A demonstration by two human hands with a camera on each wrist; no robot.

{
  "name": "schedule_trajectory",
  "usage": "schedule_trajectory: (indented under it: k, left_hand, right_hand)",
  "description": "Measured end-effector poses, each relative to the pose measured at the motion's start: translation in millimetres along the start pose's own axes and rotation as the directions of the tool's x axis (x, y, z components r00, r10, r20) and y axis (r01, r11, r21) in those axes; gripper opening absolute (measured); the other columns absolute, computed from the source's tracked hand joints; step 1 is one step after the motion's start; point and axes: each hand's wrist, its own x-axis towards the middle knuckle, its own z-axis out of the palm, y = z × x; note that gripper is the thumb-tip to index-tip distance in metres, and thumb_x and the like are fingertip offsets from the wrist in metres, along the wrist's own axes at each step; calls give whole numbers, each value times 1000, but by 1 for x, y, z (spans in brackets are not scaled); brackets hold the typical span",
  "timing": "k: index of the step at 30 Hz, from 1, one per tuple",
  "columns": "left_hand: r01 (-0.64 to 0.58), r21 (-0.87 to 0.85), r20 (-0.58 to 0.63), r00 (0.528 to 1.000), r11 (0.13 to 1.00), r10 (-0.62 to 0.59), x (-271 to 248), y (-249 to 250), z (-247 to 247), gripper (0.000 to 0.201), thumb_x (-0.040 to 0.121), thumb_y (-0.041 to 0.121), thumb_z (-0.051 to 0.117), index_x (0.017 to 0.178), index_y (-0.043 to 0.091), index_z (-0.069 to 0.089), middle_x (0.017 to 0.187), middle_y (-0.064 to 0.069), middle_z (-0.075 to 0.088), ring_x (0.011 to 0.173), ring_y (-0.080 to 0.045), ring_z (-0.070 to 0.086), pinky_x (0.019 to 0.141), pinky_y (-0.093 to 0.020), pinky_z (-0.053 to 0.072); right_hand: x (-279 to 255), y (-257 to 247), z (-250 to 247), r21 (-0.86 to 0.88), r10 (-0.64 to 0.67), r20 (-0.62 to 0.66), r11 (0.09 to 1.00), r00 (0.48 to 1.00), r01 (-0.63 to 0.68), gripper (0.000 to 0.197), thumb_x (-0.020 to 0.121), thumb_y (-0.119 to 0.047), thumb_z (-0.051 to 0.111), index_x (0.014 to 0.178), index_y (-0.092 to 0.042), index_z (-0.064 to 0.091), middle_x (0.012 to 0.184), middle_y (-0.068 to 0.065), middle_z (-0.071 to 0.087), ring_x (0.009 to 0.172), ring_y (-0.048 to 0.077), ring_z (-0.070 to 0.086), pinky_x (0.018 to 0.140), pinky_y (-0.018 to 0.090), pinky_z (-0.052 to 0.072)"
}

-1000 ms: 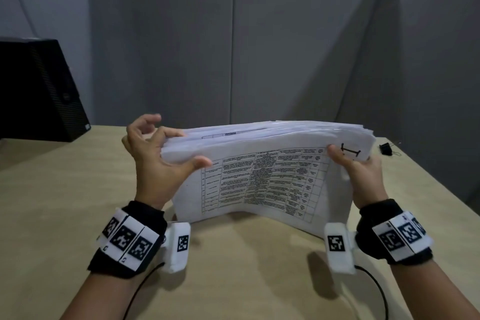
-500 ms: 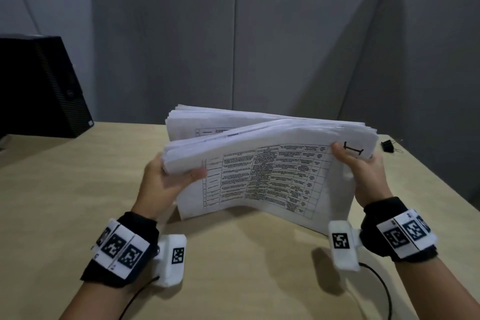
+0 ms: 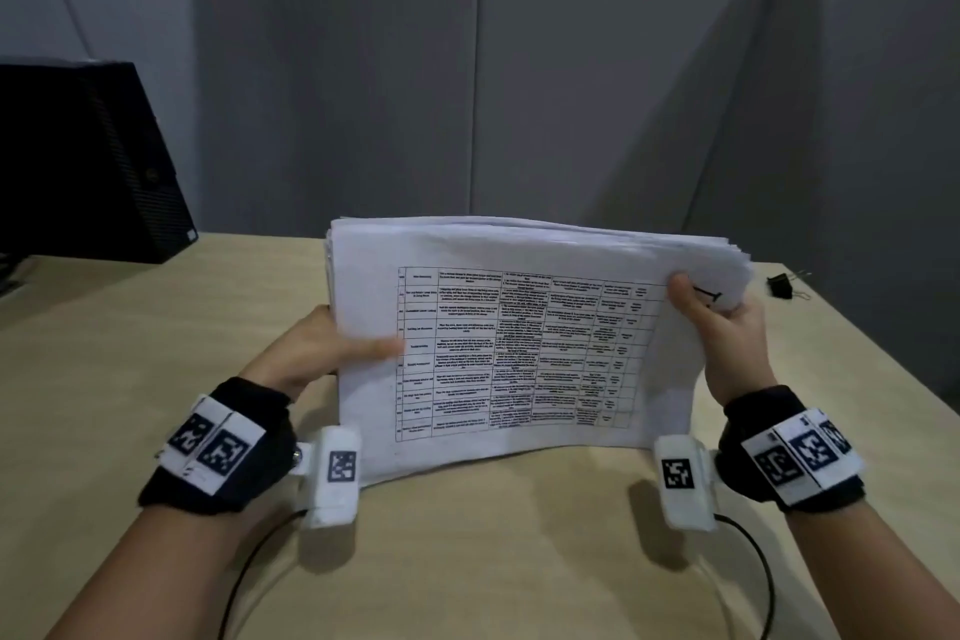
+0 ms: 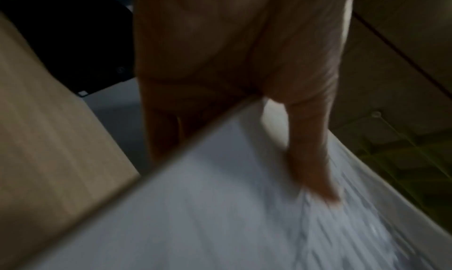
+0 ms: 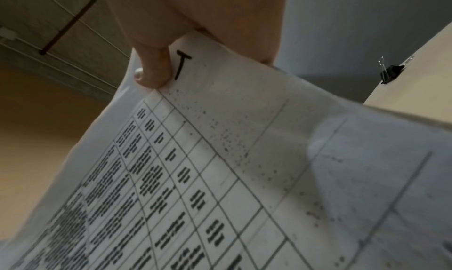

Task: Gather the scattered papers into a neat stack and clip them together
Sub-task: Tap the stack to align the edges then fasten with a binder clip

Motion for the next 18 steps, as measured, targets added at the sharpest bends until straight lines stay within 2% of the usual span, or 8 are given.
schedule_trajectory:
  k: [2, 5, 8, 10, 12, 14, 16, 18]
  left_hand:
    - [-46, -72, -35, 998, 996, 44, 1, -4, -4, 68, 41, 33, 88, 102, 17, 63, 91, 8, 76, 85, -11, 72, 66, -21, 57]
    - [-87, 10, -134, 987, 996, 87, -1, -1, 6, 8, 84, 20, 65, 88, 13, 64, 67, 14, 73, 64, 2, 69, 54, -12, 51]
    - [11, 147, -24, 1000, 989, -7, -3, 3, 1, 54, 68, 63, 65, 85, 12, 68, 73, 8, 74, 66, -3, 69, 67, -22, 55]
    - [11, 186, -105, 994, 982, 9, 8, 8, -7, 62, 68, 47, 75, 116, 13, 56, 113, 1, 66, 99, -14, 62, 97, -36, 48]
    - [-45, 113, -243, 967, 993, 72, 23, 14, -10, 87, 69, 16, 79, 140, 17, 29, 141, -3, 42, 127, -19, 43, 111, -41, 34]
    - [-104, -60, -171, 981, 993, 93, 35, 22, -3, 93, 63, 13, 83, 141, 17, 31, 131, 3, 53, 122, -19, 49, 103, -37, 44]
    - [-172, -138, -172, 974, 975, 148, 43, 30, 8, 57, 63, 22, 83, 113, 16, 58, 95, 8, 73, 95, -16, 65, 76, -25, 56]
    - [-302, -115, -301, 919, 946, 257, 44, 46, 18, 18, 79, 10, 69, 92, 19, 61, 77, 12, 74, 77, -5, 68, 63, -16, 54]
  right_hand:
    - [1, -1, -1, -5, -19, -1, 1000, 1000, 19, 11, 80, -20, 62, 73, -19, 69, 65, -11, 72, 63, 2, 67, 59, 19, 56]
    - [-1, -5, 0, -12, -39, 4, 999, 999, 39, 16, 74, -28, 61, 68, -35, 74, 67, -11, 72, 64, 3, 67, 62, 22, 57]
    - [-2, -4, -4, 3, -40, 16, 999, 999, 40, 13, 73, -28, 62, 68, -30, 74, 68, -9, 73, 65, 5, 68, 62, 23, 57]
    - [-2, -4, -8, 3, -35, 19, 999, 999, 35, 12, 72, -31, 62, 71, -25, 72, 69, -8, 73, 66, 6, 68, 63, 24, 57]
    - [-4, -3, -11, -9, -34, 28, 999, 999, 34, 17, 70, -39, 63, 73, -24, 71, 70, -7, 73, 67, 7, 68, 63, 26, 57]
    - [-4, 0, -12, -9, -37, 19, 999, 999, 37, 20, 71, -39, 61, 75, -22, 70, 70, -7, 73, 67, 8, 68, 62, 26, 58]
    - [-3, 1, -12, 14, -67, -33, 998, 997, 68, 19, 75, -34, 58, 81, -17, 65, 68, -9, 72, 65, 6, 68, 60, 23, 58]
    - [-1, 1, -11, 25, -121, -106, 992, 987, 124, 14, 84, -26, 55, 82, -14, 62, 66, -12, 71, 64, 2, 67, 59, 20, 56]
